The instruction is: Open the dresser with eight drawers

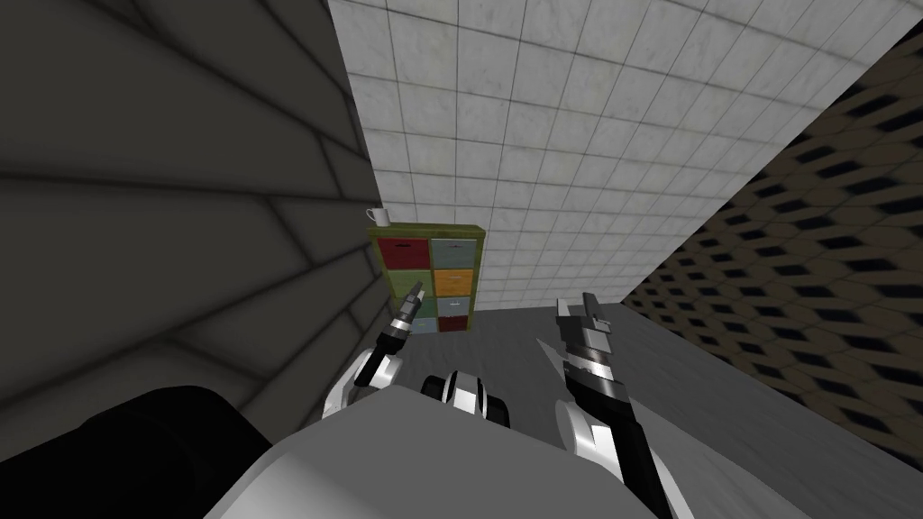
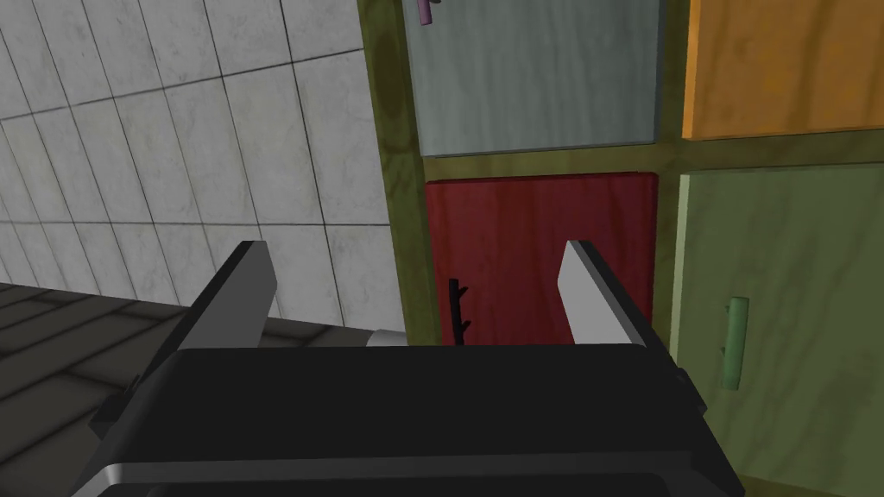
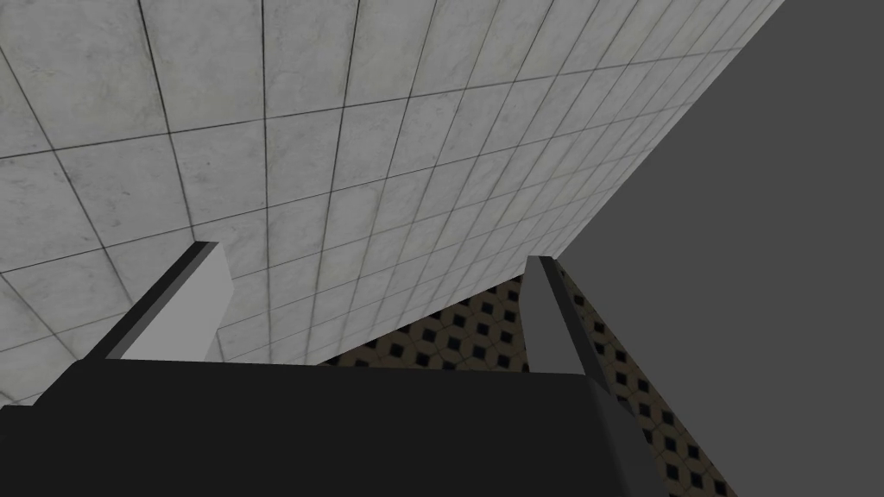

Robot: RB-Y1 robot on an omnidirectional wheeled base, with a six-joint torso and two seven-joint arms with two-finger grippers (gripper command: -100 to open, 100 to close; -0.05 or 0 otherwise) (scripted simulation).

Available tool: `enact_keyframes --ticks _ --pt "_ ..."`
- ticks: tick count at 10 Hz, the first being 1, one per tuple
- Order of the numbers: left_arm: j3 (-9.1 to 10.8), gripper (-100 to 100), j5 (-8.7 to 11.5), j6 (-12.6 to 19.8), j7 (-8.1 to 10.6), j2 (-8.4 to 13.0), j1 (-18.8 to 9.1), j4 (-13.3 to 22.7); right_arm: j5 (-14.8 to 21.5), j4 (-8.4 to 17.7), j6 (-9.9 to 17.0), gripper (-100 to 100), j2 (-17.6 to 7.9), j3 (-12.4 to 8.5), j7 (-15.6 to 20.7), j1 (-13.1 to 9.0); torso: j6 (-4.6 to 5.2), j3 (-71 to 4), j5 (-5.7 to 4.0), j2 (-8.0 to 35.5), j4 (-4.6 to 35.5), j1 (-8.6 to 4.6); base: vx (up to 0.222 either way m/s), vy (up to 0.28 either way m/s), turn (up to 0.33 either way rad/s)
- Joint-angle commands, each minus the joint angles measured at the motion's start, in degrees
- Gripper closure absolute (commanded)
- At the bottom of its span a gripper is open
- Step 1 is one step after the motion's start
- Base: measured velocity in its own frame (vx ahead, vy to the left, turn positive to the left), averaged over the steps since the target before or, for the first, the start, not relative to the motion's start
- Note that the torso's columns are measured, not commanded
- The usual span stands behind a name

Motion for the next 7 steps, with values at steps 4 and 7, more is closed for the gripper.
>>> enact_keyframes --ticks 4,7 --pt "0.80 -100 0.47 -1.00 -0.16 0.40 -1.82 6.35 0.00 0.00 0.00 0 0.00 0.00 0.00 0.00 0.00 -0.02 -0.02 -0.03 -0.01 -0.05 0.089 -0.031 0.007" --pt "1.29 -100 0.76 -1.72 -0.27 0.48 -2.82 10.14 0.00 0.00 0.00 0 0.00 0.00 0.00 0.00 0.00 -0.04 0.00 -0.07 -0.02 -0.01 0.099 -0.018 0.008"
